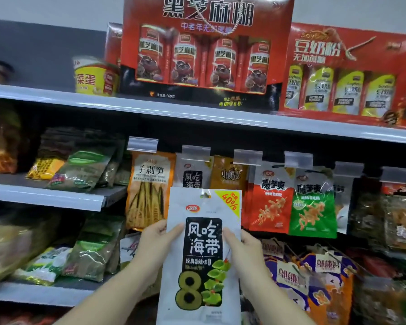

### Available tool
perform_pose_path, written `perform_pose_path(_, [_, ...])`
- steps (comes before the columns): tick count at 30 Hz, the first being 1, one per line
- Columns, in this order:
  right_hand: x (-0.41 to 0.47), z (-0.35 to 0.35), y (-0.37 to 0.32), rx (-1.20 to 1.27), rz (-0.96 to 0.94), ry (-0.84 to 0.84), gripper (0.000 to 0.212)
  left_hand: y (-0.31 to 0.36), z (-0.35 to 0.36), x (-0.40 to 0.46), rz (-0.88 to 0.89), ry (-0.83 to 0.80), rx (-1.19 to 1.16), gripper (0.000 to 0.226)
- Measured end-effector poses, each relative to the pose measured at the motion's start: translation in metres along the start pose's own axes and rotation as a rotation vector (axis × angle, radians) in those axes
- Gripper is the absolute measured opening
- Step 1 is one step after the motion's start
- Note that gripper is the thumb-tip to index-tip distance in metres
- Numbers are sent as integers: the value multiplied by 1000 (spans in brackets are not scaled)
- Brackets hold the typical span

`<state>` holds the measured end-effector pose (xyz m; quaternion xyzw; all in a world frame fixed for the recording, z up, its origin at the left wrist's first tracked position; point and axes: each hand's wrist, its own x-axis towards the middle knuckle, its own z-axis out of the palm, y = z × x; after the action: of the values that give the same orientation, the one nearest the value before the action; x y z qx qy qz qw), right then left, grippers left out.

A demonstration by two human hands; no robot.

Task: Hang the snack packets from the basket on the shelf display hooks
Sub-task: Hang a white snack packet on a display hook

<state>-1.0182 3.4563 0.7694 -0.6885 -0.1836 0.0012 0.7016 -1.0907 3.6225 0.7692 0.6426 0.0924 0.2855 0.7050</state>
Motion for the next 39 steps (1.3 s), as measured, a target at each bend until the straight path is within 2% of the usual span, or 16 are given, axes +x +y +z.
perform_pose_path(6, [80, 16, -10, 30, 2, -67, 16, 16, 14, 62, 32, 118, 6, 12])
perform_pose_path(9, [108, 26, -13, 42, 14, -69, 16, 21, 15, 85, 8, 131, -17, 13])
perform_pose_path(13, [133, 41, -15, 57, -24, -35, 19, 27, 10, 110, 86, 153, 41, 9])
perform_pose_path(24, [155, 64, -23, 41, -99, 12, 26, 33, -7, 154, 156, 96, 49, 11])
perform_pose_path(28, [157, 69, -24, 62, -107, 43, 35, 32, -9, 162, 150, 57, 36, 13])
perform_pose_path(33, [161, 69, -24, 54, -50, 36, 20, 29, -10, 173, 158, 47, 63, 14])
perform_pose_path(39, [176, 74, -13, 29, -16, 49, 21, 18, -11, 190, 162, 58, 92, 12])
